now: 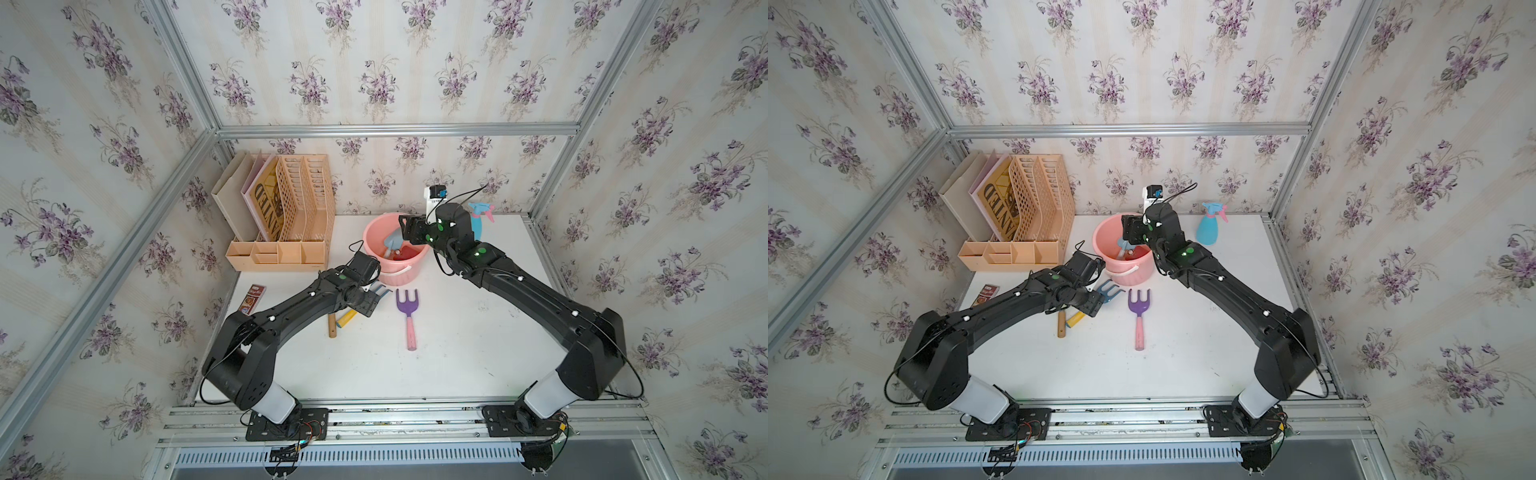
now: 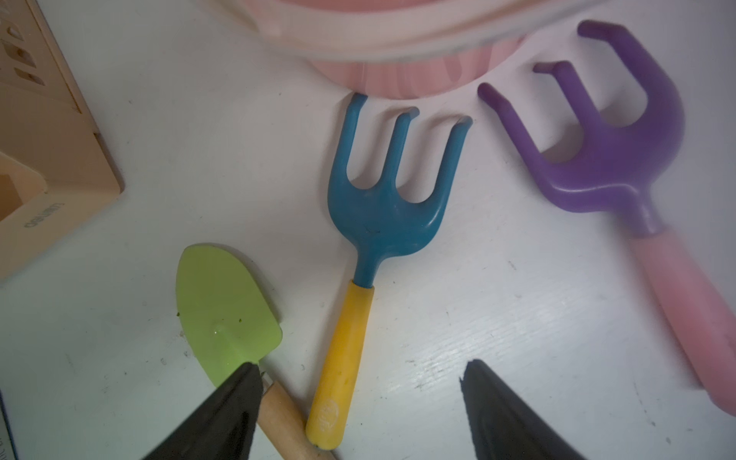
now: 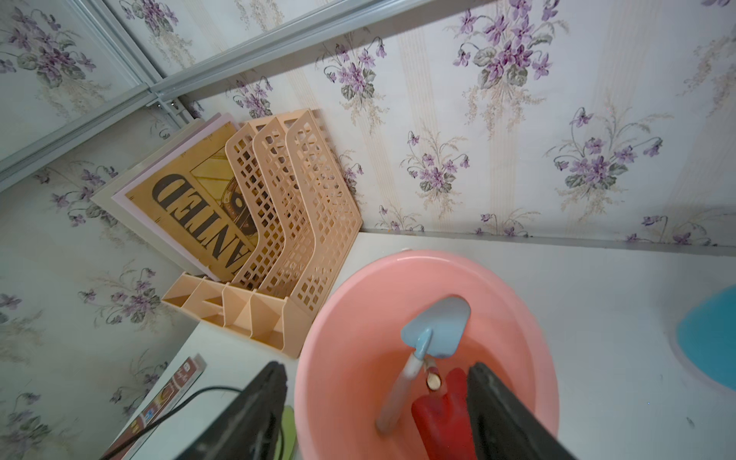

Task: Organize the gardening tools
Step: Pick up the gardening tool from the center of the board.

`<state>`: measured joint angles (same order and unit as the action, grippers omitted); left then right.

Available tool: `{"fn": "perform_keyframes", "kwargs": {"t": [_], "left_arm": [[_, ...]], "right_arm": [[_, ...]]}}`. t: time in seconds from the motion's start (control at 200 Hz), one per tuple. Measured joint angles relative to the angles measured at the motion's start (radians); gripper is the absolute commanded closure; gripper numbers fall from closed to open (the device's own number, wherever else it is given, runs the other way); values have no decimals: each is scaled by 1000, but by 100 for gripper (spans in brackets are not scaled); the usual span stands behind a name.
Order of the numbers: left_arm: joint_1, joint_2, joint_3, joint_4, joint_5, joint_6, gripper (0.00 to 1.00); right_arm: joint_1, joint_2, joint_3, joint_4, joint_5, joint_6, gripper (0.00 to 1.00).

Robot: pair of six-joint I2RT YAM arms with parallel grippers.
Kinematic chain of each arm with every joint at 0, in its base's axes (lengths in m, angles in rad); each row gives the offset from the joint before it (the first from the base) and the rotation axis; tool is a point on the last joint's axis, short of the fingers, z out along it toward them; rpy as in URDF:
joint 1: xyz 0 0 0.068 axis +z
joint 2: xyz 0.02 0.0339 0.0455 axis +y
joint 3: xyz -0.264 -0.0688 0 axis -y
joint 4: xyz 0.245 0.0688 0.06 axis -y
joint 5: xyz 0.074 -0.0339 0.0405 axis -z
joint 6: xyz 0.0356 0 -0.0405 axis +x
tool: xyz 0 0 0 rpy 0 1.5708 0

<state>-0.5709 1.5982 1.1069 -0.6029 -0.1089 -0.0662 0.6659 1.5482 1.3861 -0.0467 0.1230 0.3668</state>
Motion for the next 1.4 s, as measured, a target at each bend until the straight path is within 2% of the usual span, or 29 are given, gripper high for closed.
{"fn": "perform_keyframes", "kwargs": {"t": [0.25,0.43,0.554,0.584,0.714,0.984,1.399], "left_arm": [[-4,116,52,-49,-29,15,38],[-5,204,105,-65,-33,41,43],[-5,240,123,-64,-32,56,44],[-6,246,124,-63,-32,59,48],[-6,272,126,-53,-32,67,51],[-19,174,46,-19,-27,66,49],[-17,231,62,46,-22,59,53]], "right_arm": [[-31,-265,-229,25,-129,87,24],[-43,-371,-280,26,-167,129,24],[-47,-407,-288,26,-167,132,24],[-48,-412,-288,26,-167,136,24],[-51,-446,-289,26,-167,143,24],[-53,-525,-210,23,-184,145,23],[-53,-555,-212,14,-187,134,22]]}}
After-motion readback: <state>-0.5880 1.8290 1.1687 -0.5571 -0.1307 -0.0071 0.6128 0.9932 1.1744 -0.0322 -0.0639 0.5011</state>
